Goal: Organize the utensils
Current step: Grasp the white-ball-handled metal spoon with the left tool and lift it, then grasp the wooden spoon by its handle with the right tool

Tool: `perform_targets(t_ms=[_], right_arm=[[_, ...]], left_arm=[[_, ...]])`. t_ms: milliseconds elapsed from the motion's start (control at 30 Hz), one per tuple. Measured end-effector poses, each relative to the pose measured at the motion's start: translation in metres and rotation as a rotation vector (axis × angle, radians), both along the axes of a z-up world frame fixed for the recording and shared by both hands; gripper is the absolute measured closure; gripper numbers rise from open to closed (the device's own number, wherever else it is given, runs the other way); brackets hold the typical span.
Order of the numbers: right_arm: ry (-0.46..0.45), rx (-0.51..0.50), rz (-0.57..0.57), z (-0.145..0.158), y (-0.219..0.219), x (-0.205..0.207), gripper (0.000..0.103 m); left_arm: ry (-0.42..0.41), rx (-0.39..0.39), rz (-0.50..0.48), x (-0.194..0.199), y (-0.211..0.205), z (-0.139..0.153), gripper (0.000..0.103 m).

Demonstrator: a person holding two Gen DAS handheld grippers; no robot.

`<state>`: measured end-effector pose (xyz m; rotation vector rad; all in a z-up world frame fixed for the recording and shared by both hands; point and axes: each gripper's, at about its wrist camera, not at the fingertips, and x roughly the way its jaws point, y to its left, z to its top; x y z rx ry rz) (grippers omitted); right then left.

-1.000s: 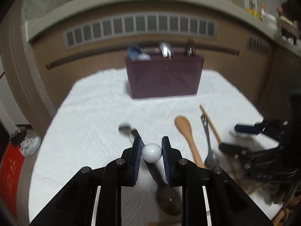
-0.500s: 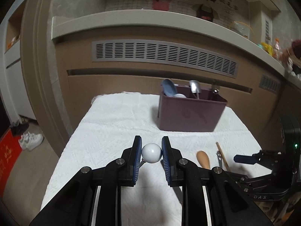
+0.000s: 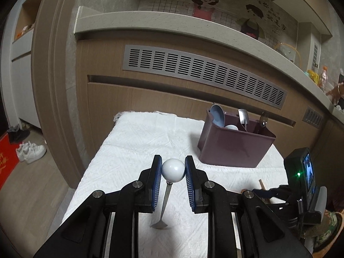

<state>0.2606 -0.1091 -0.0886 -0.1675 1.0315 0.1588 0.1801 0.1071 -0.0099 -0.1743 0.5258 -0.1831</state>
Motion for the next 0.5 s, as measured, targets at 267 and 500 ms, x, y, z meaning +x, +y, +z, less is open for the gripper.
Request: perform_targets(t_ms=[267, 500], right_arm=[[-0.053, 0.012, 0.104, 0.022, 0.006, -0.023, 0.075], [-0.173, 0.068, 0.161, 0.062, -0.005, -0.047, 0.075]], left_arm=[[0.035, -0.011, -0.027, -0.003, 0.002, 0.001, 0.081], [0.038, 0.025, -0.048, -0.01, -0.016, 0.008, 0.081]])
